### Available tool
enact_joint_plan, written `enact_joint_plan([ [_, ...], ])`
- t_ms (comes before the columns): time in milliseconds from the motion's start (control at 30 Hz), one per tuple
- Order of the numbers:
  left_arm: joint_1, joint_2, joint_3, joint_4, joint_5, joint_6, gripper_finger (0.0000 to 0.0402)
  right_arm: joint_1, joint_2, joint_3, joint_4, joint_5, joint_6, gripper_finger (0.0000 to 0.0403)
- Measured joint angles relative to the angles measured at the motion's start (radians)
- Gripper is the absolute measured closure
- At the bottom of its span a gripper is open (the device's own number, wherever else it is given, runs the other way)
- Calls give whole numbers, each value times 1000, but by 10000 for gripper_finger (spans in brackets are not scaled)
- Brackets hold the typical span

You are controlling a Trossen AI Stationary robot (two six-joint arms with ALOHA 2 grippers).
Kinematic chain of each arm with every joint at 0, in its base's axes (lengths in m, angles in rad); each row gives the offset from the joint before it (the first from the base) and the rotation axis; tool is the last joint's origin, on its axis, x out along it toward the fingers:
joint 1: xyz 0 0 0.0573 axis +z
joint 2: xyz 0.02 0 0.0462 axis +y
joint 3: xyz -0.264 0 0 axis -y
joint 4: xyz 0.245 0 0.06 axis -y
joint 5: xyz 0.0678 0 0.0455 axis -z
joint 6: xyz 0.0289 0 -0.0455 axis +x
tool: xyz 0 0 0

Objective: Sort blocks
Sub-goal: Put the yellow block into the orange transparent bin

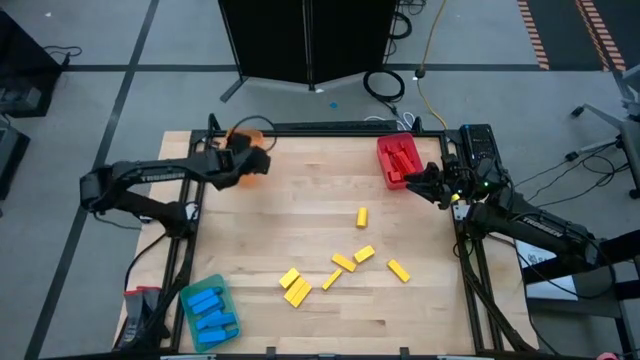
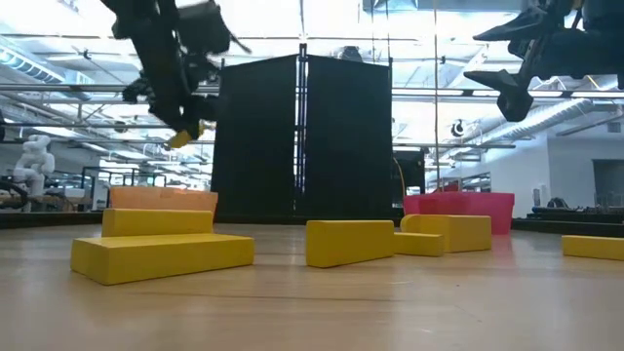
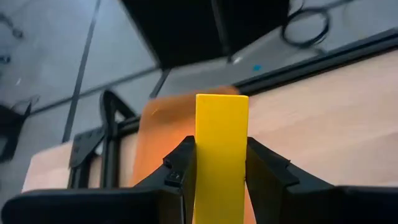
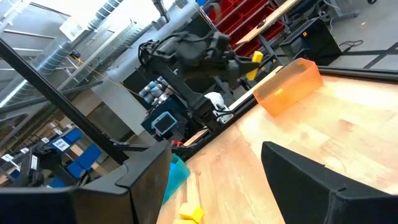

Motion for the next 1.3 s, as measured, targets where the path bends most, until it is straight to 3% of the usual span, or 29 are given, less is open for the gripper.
enact_joint_plan([
  [233,215,43,-18,26,115,57,297,0,0,0,1,0,-4,154],
  [433,357,106,-18,179,359,132,297,0,0,0,1,0,-24,154],
  [500,385,140,-18,208,398,134,297,0,0,0,1,0,-29,154],
  [800,418,256,-18,213,490,128,297,0,0,0,1,0,-31,154],
  [1133,419,284,-18,214,566,128,297,0,0,0,1,0,-52,154],
  [1200,420,284,-18,211,566,127,278,0,0,0,1,0,-54,154],
  [1300,420,284,-18,211,563,127,201,0,0,0,1,0,-54,154],
])
